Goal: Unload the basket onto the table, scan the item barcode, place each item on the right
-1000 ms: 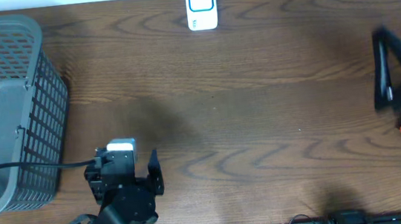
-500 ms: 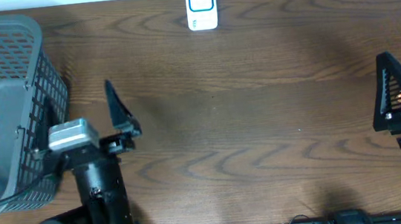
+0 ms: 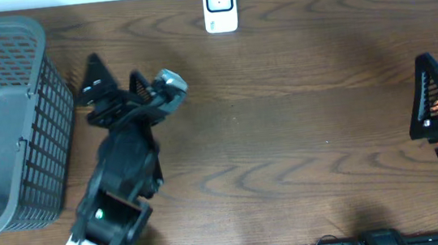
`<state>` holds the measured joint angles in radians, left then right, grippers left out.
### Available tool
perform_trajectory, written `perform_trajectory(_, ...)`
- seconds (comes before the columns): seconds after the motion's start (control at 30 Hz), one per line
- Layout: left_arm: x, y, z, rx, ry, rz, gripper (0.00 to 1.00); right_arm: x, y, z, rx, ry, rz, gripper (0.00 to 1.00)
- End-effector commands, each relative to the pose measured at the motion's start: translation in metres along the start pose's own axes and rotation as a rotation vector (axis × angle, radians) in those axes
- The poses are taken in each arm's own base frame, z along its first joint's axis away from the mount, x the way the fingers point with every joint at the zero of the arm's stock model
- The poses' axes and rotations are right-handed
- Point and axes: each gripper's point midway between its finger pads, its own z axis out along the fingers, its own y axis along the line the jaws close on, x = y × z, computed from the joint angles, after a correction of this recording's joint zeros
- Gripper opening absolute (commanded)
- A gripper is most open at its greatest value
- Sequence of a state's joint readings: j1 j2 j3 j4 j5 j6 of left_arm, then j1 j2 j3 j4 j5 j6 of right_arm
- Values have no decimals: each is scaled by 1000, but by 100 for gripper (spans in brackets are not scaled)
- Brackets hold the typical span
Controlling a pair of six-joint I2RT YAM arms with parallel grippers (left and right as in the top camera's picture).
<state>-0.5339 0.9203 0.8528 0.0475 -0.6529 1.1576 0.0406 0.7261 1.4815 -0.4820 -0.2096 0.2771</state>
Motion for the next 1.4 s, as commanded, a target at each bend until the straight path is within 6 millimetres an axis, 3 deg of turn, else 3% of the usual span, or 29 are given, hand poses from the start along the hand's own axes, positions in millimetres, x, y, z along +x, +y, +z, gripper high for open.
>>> perform_trajectory(0.0,18,-14,4,107,-15,36,87,-1,-8,0,49,-9,-69,99)
perform_trajectory(0.13,44,16,-8,57,6,-142,87,-3,-7,-3,48,-15,-134,99)
perform_trajectory(0.23,64,45,-30,-6,-7,-288,87,-8,-4,-10,44,-34,-162,99)
perform_trajectory(0.33,72,61,-57,-20,-71,-457,87,-18,1,-28,43,-75,-170,99)
perform_trajectory(0.43,64,64,-86,25,-185,-603,87,-27,2,-51,69,-128,-176,99)
perform_trajectory(0.5,48,65,-102,67,-290,-649,87,-33,5,-73,78,-174,-181,99)
perform_trajectory(0.67,16,71,-119,118,-474,-621,87,-37,15,-121,69,-276,-193,99)
perform_trajectory(1.0,16,93,-139,12,-522,-606,87,-19,25,-218,90,-493,-190,99)
perform_trajectory(1.27,20,99,-139,-26,-504,-612,87,-3,12,-203,143,-449,-105,99)
perform_trajectory(1.37,22,102,-149,-50,-512,-613,87,6,5,-190,144,-441,-64,96)
